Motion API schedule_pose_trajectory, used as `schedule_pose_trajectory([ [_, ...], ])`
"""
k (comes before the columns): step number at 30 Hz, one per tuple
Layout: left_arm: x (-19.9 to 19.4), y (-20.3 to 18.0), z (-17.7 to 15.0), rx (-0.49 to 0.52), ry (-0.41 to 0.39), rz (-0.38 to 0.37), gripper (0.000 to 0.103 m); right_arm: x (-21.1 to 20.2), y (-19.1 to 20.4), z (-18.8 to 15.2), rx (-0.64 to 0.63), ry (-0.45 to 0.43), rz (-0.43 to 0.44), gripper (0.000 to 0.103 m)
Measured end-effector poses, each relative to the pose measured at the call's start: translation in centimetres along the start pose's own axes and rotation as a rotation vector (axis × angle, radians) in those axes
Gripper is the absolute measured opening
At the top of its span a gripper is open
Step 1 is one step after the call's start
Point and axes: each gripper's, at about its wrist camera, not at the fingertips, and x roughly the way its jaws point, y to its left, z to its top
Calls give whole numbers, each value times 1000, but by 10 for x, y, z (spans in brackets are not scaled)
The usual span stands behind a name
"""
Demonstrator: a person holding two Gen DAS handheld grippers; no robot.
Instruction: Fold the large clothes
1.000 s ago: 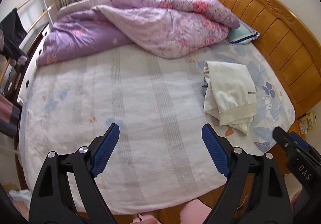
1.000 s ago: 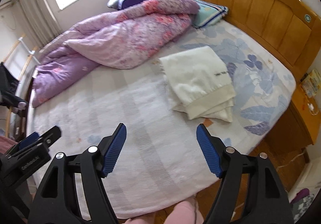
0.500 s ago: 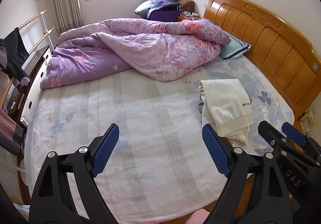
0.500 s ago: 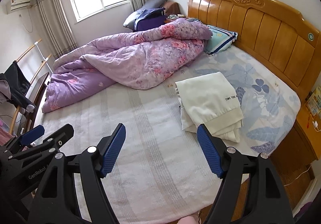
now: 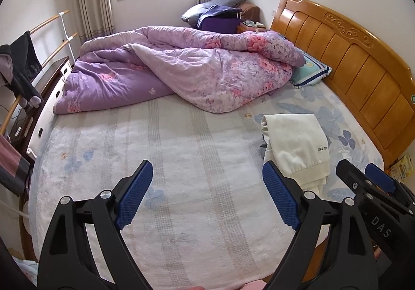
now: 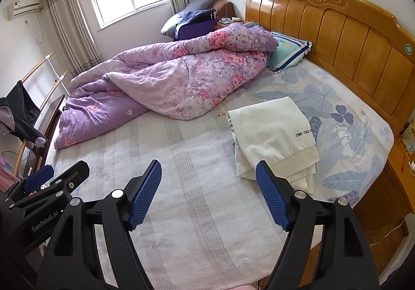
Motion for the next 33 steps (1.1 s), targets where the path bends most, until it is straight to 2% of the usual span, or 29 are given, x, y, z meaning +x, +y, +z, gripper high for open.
schedule_pose_trajectory([
  [23,21,-6,-1,22,70,-22,89,12,0,2,-4,55,-20,75],
  [33,20,-6,-3,22,71,-25,89,14,-3,1,8,64,-36,75],
])
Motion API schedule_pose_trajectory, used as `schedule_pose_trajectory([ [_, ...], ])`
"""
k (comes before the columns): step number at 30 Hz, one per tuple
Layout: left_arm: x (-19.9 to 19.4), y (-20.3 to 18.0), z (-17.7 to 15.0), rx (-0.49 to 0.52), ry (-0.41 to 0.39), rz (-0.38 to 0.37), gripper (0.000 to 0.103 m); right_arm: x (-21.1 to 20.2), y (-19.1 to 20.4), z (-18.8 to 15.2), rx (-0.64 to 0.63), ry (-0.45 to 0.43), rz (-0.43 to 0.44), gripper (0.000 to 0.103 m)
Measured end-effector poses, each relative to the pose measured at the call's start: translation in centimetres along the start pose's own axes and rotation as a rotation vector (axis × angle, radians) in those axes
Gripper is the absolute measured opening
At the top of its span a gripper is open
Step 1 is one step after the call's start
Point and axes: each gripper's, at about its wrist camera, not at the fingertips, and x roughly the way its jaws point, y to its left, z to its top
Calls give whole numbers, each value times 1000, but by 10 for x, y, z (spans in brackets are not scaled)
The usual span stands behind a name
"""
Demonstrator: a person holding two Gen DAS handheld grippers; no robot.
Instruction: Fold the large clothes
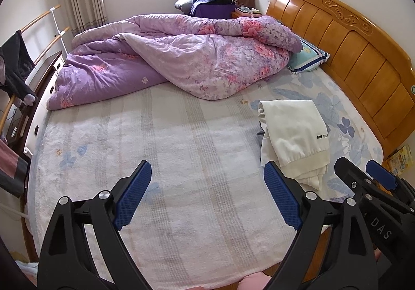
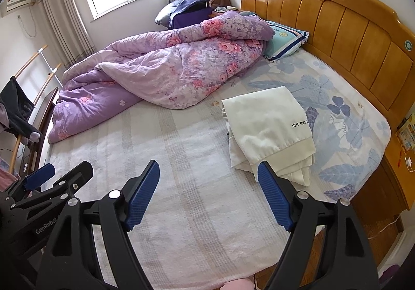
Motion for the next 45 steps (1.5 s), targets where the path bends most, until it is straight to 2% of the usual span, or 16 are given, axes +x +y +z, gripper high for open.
schedule_pose_trajectory([
  [45,21,-10,-2,34,50,-5,90,2,-11,-1,18,10,-30,76],
])
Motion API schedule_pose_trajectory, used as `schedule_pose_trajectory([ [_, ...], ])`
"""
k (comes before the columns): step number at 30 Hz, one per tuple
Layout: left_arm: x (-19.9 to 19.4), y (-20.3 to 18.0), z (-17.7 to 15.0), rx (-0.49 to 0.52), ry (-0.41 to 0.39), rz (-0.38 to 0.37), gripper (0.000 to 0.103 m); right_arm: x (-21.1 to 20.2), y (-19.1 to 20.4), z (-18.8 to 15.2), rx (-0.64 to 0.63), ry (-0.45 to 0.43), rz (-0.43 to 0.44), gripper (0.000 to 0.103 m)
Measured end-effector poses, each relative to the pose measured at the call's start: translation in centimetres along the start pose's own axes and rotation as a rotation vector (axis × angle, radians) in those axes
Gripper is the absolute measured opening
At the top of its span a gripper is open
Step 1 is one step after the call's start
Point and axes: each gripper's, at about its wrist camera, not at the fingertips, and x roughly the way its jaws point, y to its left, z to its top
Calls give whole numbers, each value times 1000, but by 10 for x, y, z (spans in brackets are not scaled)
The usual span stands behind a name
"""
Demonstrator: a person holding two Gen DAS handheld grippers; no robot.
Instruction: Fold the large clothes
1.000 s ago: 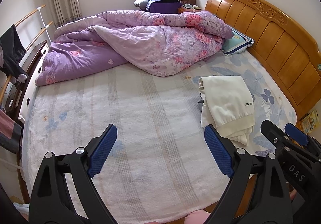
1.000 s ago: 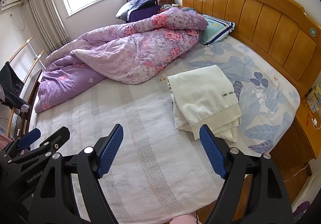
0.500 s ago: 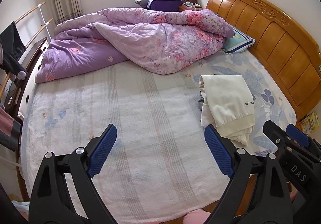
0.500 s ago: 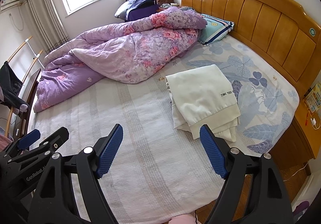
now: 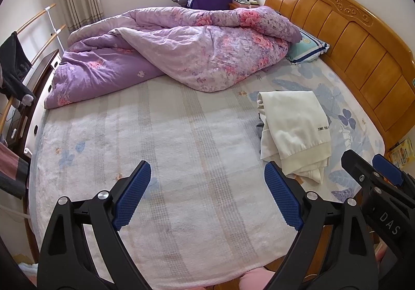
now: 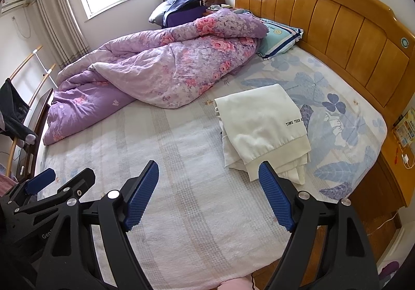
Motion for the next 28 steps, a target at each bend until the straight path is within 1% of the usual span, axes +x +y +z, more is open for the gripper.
schedule_pose_trajectory([
  [22,2,-7,3,20,7,8,90,1,-4,1,26,0,-17,76],
  [28,5,-6,7,26,13,-5,90,-1,-4,0,31,1,-21,76],
])
